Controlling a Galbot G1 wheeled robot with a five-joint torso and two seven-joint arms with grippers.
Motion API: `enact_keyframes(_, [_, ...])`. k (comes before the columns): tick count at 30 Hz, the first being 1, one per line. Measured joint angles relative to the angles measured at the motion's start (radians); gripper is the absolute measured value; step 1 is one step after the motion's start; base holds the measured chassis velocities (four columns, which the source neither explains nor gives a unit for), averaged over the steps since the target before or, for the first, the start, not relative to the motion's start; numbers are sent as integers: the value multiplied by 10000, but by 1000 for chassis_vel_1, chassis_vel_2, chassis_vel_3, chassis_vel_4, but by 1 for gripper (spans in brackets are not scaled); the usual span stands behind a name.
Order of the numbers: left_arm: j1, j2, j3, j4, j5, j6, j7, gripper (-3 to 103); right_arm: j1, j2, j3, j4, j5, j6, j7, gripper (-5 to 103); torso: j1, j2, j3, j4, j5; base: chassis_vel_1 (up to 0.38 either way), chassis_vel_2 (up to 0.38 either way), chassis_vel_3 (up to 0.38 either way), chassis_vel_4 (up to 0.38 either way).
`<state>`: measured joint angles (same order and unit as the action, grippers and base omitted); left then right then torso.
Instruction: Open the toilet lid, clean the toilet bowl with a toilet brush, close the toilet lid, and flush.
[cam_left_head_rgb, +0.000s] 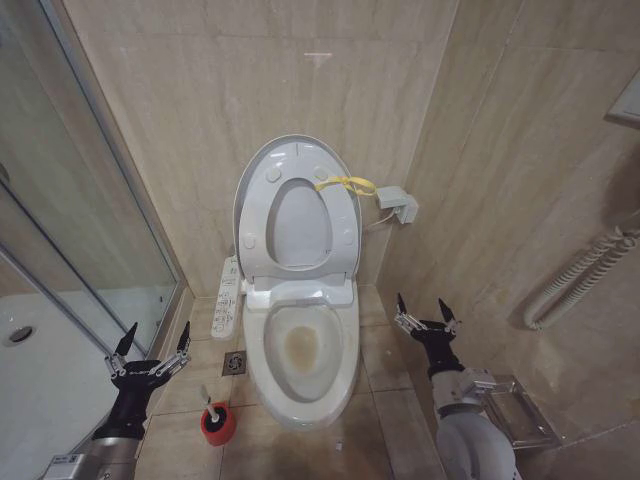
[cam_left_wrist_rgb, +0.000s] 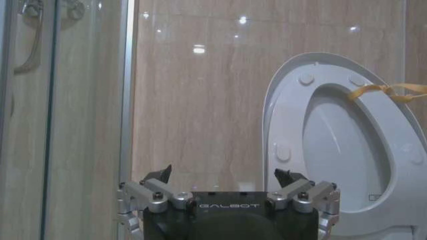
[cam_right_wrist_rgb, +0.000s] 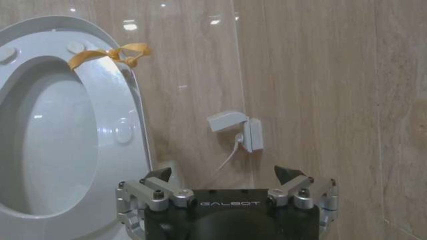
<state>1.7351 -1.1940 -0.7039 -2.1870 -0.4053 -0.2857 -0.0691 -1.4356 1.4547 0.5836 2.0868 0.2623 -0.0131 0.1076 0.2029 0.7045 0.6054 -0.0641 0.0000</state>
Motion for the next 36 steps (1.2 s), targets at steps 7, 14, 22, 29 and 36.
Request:
enact_keyframes(7, [1, 0, -1, 0, 0, -1, 0, 100, -1266, -122, 491, 356, 49, 595, -227, 100, 0, 0, 0, -2, 0, 0, 0, 0, 0])
enact_keyframes(14, [1, 0, -2, 1, 0, -1, 1, 100, -3175, -301, 1277, 943, 156, 1572, -612, 100, -1, 0, -1, -1, 1, 0, 0, 0, 0])
enact_keyframes(22, [2, 0, -2, 0, 0, -1, 1, 100, -3669, -312, 1326, 815, 187, 2586, -1672, 100, -1, 1, -1, 2, -1, 0, 0, 0, 0])
enact_keyframes(29, [1, 0, -1, 1, 0, -1, 1, 100, -3017, 144, 704, 451, 225, 2788, -2460, 100, -1, 0, -1, 0, -2, 0, 0, 0, 0])
enact_keyframes(36, [1, 1, 0, 1, 0, -1, 1, 100, -1637, 499, 530, -495, -468, 3331, -2730, 100, -1, 0, 0, 2, 0, 0, 0, 0, 0])
